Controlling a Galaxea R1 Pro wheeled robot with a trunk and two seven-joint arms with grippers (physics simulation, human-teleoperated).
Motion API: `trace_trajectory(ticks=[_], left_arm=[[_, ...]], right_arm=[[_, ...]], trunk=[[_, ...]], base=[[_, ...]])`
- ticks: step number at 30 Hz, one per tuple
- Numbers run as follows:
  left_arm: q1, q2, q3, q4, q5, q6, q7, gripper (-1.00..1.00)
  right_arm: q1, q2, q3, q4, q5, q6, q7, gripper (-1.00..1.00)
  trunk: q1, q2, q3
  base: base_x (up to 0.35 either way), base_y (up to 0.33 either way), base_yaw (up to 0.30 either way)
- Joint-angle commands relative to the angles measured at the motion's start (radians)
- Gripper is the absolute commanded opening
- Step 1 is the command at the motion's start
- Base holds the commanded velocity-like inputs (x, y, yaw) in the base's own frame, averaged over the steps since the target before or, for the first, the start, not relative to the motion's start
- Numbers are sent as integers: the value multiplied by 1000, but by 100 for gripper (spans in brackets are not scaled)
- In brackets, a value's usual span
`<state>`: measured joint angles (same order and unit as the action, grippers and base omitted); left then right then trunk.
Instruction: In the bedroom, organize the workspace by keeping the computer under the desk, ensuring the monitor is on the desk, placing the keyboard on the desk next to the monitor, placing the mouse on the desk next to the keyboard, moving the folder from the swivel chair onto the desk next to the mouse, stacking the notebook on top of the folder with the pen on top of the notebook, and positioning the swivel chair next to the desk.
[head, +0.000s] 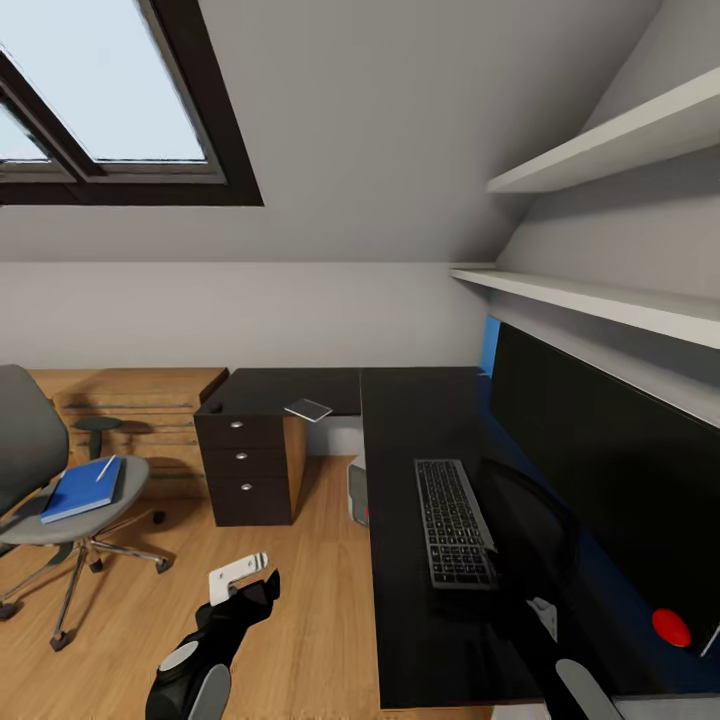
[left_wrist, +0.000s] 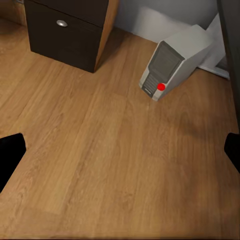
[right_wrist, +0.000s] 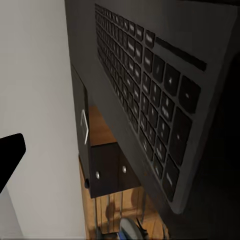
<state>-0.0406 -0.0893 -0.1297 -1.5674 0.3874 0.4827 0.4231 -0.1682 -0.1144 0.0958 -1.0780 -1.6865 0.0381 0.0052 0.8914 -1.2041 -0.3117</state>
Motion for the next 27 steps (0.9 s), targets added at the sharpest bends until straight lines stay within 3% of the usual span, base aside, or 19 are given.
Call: trace_trajectory(ticks=[1,11,14,18,21,23,27], left_arm=[[-1,0,4,-2,11,2,10,100],[-1,0,28,0,12,2,10,100],[-1,0,32,0,12,2,10,100],[-1,0,33,0,11,2,9,100],[-1,0,32,0,9,2,9,100],[-1,0,32,0,8,2,9,100],[-1,0,32,1,6,2,9,100]], right_arm=[[-1,-1,2,0,-9,0,0,100],[-1,3,9,-1,-3,-4,1,100],[-1,17,19,-5,18,-5,2,100],[-1,42,33,-9,99,-6,2,100],[-1,70,39,-12,237,-6,3,100],[-1,82,40,-12,284,-6,6,100],[-1,91,41,-21,318,-6,10,100]], trunk=[[-1,-1,-1],[-1,-1,-1],[-1,-1,-1],[-1,-1,-1],[-1,-1,-1],[-1,-1,-1],[-1,-1,-1]], base=[[-327,0,0],[-332,26,0],[-270,187,0],[-122,274,0],[-37,315,0],[-15,326,0],[-6,331,0]])
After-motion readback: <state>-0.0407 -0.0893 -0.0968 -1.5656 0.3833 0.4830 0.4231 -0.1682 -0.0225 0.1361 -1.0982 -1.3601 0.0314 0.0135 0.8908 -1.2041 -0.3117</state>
